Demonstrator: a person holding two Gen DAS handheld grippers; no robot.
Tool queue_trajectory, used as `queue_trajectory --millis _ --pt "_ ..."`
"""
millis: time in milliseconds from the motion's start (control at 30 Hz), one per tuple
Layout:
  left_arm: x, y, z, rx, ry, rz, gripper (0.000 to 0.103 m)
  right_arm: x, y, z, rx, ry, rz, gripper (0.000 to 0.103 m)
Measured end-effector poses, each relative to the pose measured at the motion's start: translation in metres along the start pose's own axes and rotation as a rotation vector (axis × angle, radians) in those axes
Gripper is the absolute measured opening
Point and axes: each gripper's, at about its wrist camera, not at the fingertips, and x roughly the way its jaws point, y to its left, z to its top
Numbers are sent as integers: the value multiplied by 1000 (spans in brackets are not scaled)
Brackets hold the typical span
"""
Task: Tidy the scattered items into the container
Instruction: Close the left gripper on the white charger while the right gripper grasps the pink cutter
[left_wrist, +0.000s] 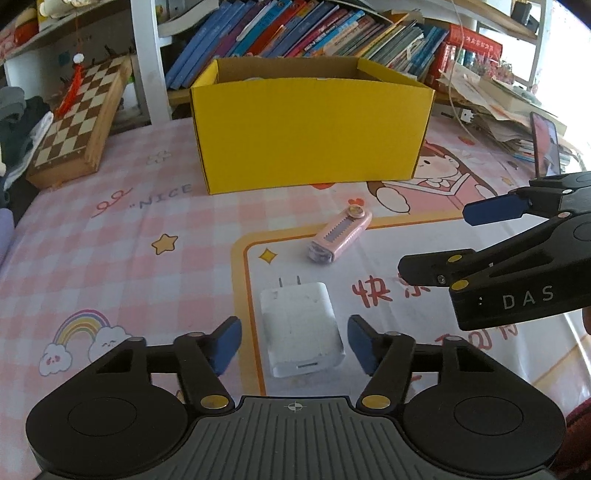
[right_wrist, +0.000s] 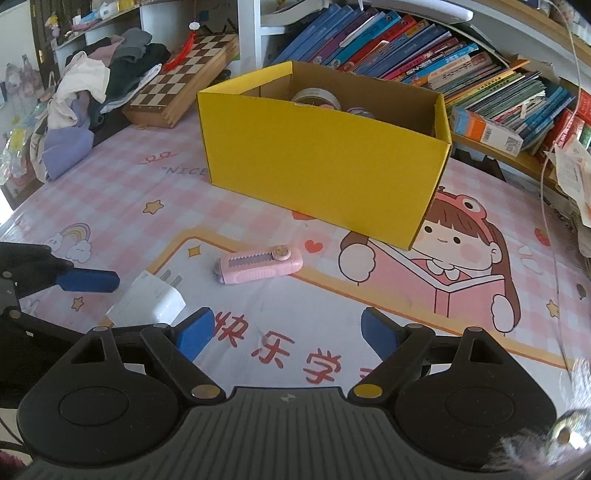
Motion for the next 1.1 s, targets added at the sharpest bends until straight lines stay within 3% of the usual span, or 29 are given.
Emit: queue_trajectory --millis 133,733,967,1100 --pt "5 3 1 -30 22 -29 44 8 -1 4 -5 9 12 86" --pt "-11 19 -11 -109 32 2 43 63 19 29 -101 9 71 86" --pt "-13 25 -15 -144 33 11 43 79 22 34 -109 37 79 83" --pt "-12 26 -15 -149 32 6 43 80 21 33 -98 39 90 77"
